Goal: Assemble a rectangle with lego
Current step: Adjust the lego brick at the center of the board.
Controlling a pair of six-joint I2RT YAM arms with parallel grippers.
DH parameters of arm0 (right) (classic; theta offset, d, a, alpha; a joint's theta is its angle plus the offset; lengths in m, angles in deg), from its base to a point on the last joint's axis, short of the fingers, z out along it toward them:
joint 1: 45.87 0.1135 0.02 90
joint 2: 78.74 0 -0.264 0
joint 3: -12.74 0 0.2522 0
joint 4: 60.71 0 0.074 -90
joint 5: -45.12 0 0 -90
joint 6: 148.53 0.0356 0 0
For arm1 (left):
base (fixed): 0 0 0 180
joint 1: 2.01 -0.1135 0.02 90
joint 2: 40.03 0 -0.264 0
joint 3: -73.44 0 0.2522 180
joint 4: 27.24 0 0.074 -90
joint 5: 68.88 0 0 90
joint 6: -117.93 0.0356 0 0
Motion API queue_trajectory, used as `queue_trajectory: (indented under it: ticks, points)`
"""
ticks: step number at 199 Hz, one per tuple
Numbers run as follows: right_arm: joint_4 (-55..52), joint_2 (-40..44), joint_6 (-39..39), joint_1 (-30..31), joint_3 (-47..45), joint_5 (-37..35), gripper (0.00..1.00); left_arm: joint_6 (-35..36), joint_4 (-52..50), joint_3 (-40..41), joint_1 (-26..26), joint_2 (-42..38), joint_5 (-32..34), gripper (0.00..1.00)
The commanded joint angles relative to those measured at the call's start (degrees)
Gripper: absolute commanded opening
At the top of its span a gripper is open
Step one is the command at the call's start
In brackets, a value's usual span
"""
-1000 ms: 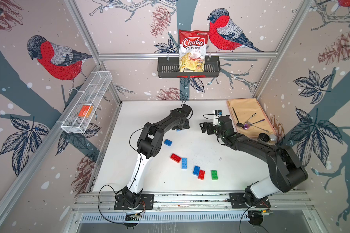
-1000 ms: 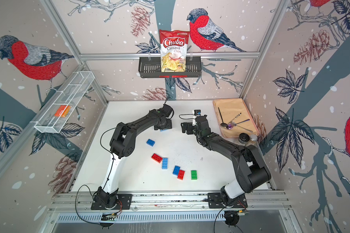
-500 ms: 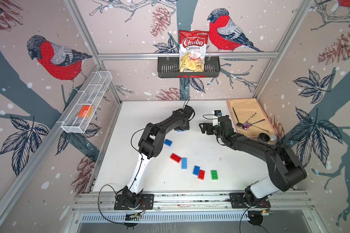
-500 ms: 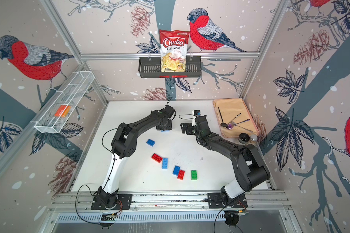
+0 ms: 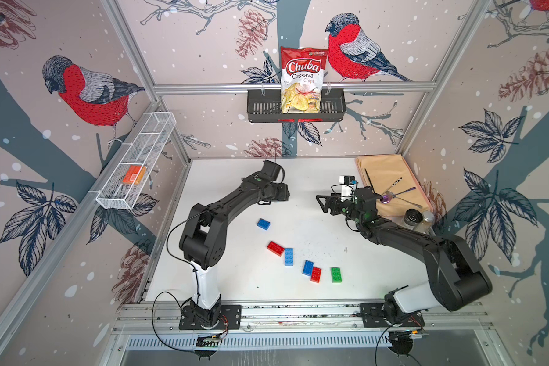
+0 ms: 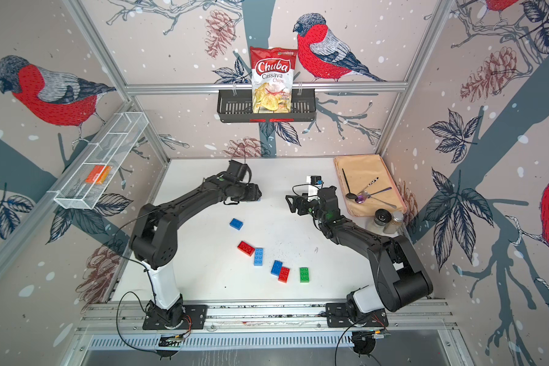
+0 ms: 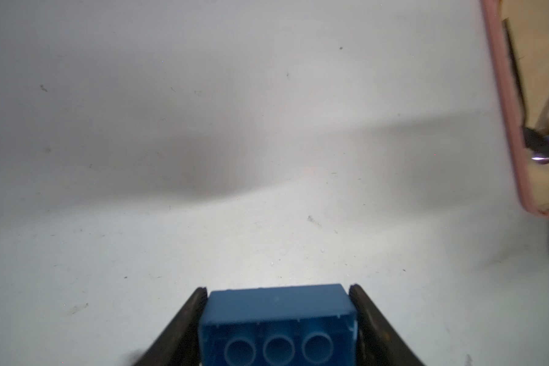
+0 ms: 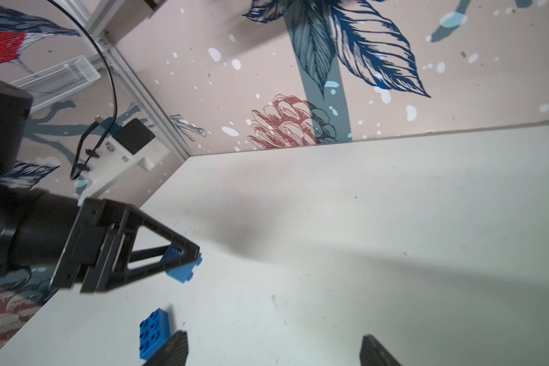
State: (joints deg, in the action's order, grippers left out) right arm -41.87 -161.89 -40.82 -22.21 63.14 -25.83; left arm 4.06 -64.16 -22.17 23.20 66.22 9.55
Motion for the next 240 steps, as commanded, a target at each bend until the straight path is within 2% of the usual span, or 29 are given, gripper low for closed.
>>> queue_trajectory:
  ticks: [1, 23, 56, 102, 143, 194, 240]
  points:
    - [13.3, 1.4, -4.0, 0.1, -3.5, 6.1, 0.88, 2.3, 8.2, 4.0, -3.3, -4.6, -19.5, 0.51]
    - [25.2, 1.9, -10.2, 0.5, -9.3, 12.4, 0.87, 2.7, 10.2, 6.8, -5.4, -8.7, -28.0, 0.51]
    - [46.4, -0.9, -25.1, 3.9, -17.7, 20.3, 0.86, 1.2, 13.8, 10.4, -6.3, -12.3, -39.2, 0.51]
    - [42.5, -5.1, -33.3, 9.8, -9.4, 19.6, 0.88, -4.9, 23.1, 16.4, -6.2, -14.7, -46.7, 0.51]
    - [50.5, -13.0, -27.3, 10.3, -4.0, 22.0, 0.87, -5.3, 23.0, 17.2, -5.8, -16.4, -46.6, 0.52]
    - [61.3, -19.8, -18.2, 10.4, -1.5, 22.9, 0.78, -5.9, 22.5, 17.2, -4.8, -15.6, -46.6, 0.51]
    - [60.2, -22.2, -18.7, 11.6, 0.5, 22.1, 0.71, -6.6, 22.9, 16.2, -3.8, -14.2, -46.6, 0.52]
